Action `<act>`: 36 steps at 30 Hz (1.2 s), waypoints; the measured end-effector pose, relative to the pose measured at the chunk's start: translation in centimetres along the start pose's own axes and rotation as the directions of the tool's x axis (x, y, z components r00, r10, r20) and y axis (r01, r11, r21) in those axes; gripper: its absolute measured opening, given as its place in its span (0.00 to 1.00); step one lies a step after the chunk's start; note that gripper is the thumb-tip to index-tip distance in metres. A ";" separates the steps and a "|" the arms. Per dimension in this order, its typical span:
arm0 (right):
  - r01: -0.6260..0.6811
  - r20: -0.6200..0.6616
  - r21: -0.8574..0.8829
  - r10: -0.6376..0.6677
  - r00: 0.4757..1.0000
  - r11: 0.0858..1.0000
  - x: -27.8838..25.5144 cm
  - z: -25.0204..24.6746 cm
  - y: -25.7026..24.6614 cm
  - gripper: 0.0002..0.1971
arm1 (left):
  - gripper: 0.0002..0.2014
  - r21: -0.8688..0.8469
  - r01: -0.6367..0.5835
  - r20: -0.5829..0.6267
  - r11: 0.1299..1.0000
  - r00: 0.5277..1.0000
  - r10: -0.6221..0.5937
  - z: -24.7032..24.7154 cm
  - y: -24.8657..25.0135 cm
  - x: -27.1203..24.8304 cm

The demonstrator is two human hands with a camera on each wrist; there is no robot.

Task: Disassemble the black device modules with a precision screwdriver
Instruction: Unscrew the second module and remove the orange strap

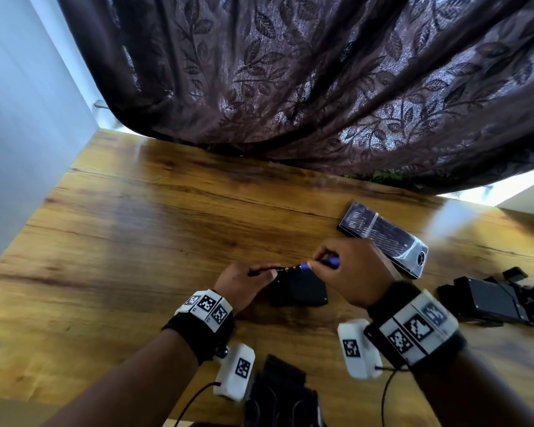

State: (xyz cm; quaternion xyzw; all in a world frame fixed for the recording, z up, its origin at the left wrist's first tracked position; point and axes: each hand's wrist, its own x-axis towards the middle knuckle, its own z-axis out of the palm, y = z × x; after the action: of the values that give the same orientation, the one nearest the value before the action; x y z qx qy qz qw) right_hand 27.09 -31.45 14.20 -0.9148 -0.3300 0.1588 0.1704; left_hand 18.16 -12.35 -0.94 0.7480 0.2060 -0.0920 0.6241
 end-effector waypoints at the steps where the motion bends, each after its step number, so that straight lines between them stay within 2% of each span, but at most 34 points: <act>1: 0.067 0.068 -0.088 -0.061 0.996 0.994 0.9 -0.7 -0.7 0.06 | 0.09 -0.001 -0.012 0.002 1.000 1.000 0.012 0.0 0.1 -0.1; 3: 0.203 0.208 -0.250 -0.152 0.966 0.947 2.7 -1.7 -2.4 0.05 | 0.09 -0.010 -0.025 -0.001 1.000 1.000 0.025 0.1 0.1 -0.2; 5: 0.281 0.309 -0.328 -0.179 0.934 0.902 3.9 -2.2 -4.3 0.02 | 0.09 -0.009 -0.034 -0.016 0.999 0.999 0.034 0.0 0.0 -0.2; 8: 0.379 0.388 -0.368 -0.230 0.893 0.849 4.7 -2.1 -6.0 0.07 | 0.08 -0.005 -0.054 -0.023 0.999 0.998 0.054 0.0 -0.2 -0.1; 10: 0.418 0.402 -0.384 -0.259 0.878 0.824 4.9 -1.8 -6.4 0.06 | 0.07 0.004 -0.058 -0.024 0.998 0.998 0.058 -0.1 -0.3 0.0; 13: 0.374 0.385 -0.441 -0.205 0.900 0.816 5.2 -1.6 -6.3 0.03 | 0.07 0.005 -0.069 -0.020 0.998 0.997 0.069 -0.1 -0.4 0.0; 16: 0.282 0.320 -0.552 -0.113 0.940 0.784 5.8 -1.1 -6.0 0.15 | 0.07 0.005 -0.072 -0.011 0.997 0.997 0.072 -0.2 -0.5 0.0; 19: 0.233 0.258 -0.575 -0.097 0.961 0.784 6.1 -1.0 -5.9 0.18 | 0.07 0.015 -0.063 -0.001 0.998 0.998 0.063 -0.4 -0.2 0.0; 24: 0.297 0.359 -0.400 -0.150 0.921 0.867 5.7 -1.5 -5.5 0.09 | 0.06 0.001 -0.043 0.003 0.999 0.999 0.043 -0.4 -0.2 0.1; 26: 0.284 0.374 -0.348 -0.145 0.916 0.893 5.6 -1.7 -5.1 0.11 | 0.07 -0.017 -0.034 0.005 0.999 0.999 0.034 -0.3 -0.4 0.2; 31: 0.189 0.299 -0.257 -0.108 0.948 0.948 4.9 -2.5 -4.4 0.07 | 0.07 -0.030 -0.035 0.022 0.999 0.999 0.036 -0.2 -0.7 0.4; 36: 0.186 0.260 -0.216 -0.127 0.957 0.959 4.5 -2.5 -3.9 0.05 | 0.07 -0.008 -0.022 0.017 1.000 1.000 0.022 -0.2 -0.8 0.7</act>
State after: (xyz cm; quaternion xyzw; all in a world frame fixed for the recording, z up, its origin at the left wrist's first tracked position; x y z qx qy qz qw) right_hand 29.27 -26.18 17.25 -0.8729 -0.4368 0.2152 0.0296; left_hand 18.42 -11.94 -1.92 0.7470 0.1928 -0.0905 0.6298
